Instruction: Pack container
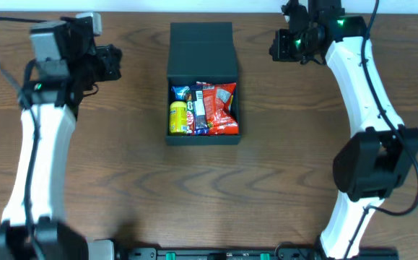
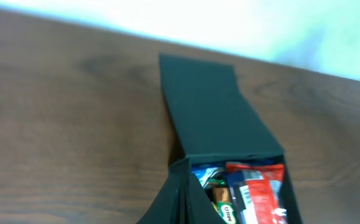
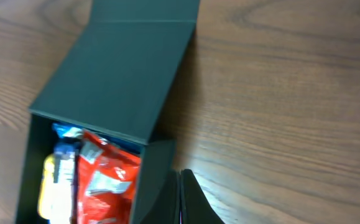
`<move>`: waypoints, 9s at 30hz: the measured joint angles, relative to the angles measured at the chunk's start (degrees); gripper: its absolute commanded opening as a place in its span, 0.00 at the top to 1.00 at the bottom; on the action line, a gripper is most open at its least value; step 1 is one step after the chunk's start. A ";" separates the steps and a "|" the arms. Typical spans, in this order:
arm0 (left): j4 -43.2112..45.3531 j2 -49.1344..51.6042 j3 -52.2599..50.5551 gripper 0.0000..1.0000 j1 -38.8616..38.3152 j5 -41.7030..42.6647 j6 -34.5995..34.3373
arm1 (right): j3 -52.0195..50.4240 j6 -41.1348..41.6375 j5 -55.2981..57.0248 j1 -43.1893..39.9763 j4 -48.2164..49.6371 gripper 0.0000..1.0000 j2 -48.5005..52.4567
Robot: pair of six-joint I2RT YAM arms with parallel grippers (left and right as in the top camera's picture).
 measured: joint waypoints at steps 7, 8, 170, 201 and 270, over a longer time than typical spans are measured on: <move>9.86 9.97 -0.02 0.94 -1.62 0.24 -8.81 | 0.00 -0.57 -6.45 -3.54 4.83 0.99 6.32; 11.93 11.58 -0.02 0.94 -1.68 0.66 -10.60 | 0.02 0.07 -7.78 -4.22 5.97 0.99 7.43; -51.41 -22.27 16.24 0.94 -10.49 6.01 27.26 | 7.06 -29.11 -9.11 14.32 -39.71 0.98 -24.35; -48.13 -50.84 -11.50 0.05 -10.69 3.19 22.69 | -58.36 -8.09 -4.13 19.63 -18.14 0.01 -80.35; -8.76 -88.35 -68.67 0.05 2.51 -22.08 -8.68 | -58.60 -7.91 -4.02 19.63 -18.16 0.01 -80.35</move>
